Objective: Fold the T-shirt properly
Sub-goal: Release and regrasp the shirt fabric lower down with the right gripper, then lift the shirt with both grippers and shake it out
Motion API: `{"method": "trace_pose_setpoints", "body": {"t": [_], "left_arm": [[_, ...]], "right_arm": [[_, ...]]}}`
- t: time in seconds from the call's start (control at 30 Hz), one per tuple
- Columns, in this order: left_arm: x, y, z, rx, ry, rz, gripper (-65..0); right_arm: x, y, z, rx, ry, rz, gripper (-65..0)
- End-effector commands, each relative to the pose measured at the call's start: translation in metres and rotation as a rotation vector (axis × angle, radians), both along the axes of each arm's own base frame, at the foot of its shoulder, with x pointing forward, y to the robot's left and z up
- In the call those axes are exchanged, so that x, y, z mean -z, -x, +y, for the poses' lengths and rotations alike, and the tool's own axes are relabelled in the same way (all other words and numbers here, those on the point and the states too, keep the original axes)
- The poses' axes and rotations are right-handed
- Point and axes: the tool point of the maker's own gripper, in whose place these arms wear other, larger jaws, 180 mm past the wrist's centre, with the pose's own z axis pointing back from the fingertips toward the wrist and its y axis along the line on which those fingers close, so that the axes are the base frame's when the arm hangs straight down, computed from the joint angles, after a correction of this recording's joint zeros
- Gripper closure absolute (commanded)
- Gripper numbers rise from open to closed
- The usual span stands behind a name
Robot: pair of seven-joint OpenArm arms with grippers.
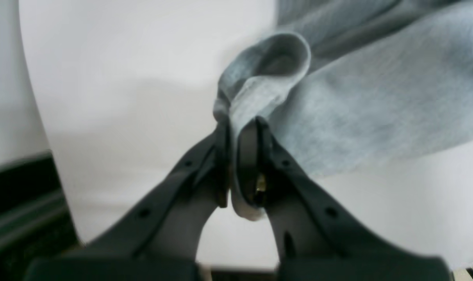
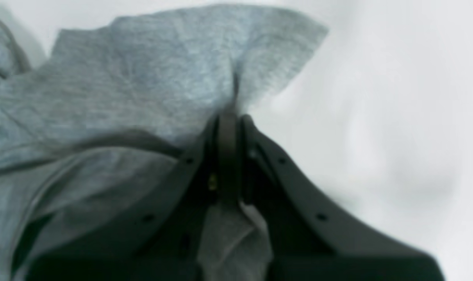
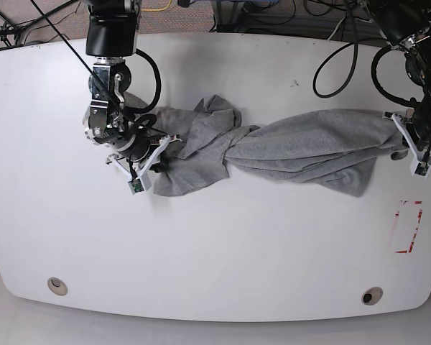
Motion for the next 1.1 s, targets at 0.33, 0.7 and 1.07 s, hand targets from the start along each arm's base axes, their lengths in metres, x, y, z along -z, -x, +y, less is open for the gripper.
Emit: {"method": "trace_pose_setpoints", "body": {"t": [0.33,0.7,1.07], "left_arm": [[-0.103,-0.073,-0.048,0.195,-0.092,-0.344,0.0],[-0.181,-0.118,-0.06,0.225,-0.108,-0.549,0.0],[-0.254,-0.156,-0.063,0.232,-0.083,-0.704,0.0]], "right_arm": [[-0.153,-0.028,-0.048,0.047,0.181,-0.344,0.0],[-0.22,-0.054,-0.089,0.06,0.321,-0.496,0.0],[-0.319,-0.083,-0.117,0.072,0.456,-0.689,0.0]]}}
